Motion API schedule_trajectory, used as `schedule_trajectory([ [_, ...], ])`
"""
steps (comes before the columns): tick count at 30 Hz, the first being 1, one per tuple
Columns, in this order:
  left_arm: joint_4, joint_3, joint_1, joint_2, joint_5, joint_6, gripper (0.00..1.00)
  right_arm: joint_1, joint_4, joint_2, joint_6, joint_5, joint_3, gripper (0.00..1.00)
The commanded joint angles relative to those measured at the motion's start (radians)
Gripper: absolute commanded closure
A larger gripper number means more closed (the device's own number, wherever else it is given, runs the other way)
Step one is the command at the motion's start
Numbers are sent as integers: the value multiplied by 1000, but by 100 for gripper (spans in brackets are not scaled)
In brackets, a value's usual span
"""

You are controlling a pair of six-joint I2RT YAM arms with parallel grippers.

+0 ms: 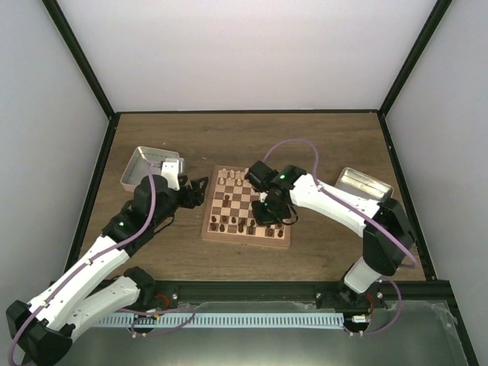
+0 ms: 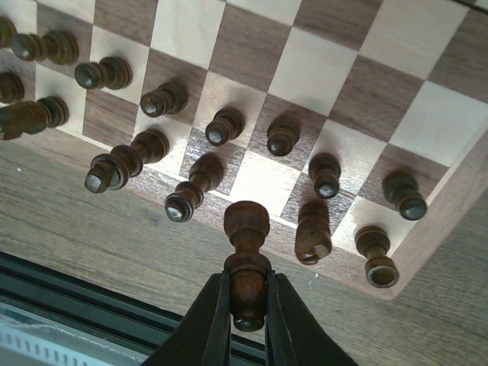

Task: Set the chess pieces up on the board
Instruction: Place the chess piece on the chessboard.

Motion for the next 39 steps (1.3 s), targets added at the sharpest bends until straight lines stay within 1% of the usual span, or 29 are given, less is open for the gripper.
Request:
schedule_trajectory([
  [1, 7, -4, 4, -29, -19, 19, 24, 33, -66, 50, -16, 20, 72, 99],
  [8, 10, -9, 4, -69, -39, 17, 22, 79, -99, 110, 10, 99, 112, 99],
  [20, 4, -14, 3, -110, -85, 10, 21, 98, -72, 166, 19, 116, 104, 96],
  [30, 3, -16, 4, -112, -82, 10, 20, 99, -41, 207, 7, 99, 97, 94],
  [36, 7, -19, 4, -114, -84, 10, 21, 101, -45, 212, 3, 105, 92, 91],
  [39, 7, -19, 3, -112, -80, 10, 21, 101, -50, 213, 0, 100, 95, 85],
])
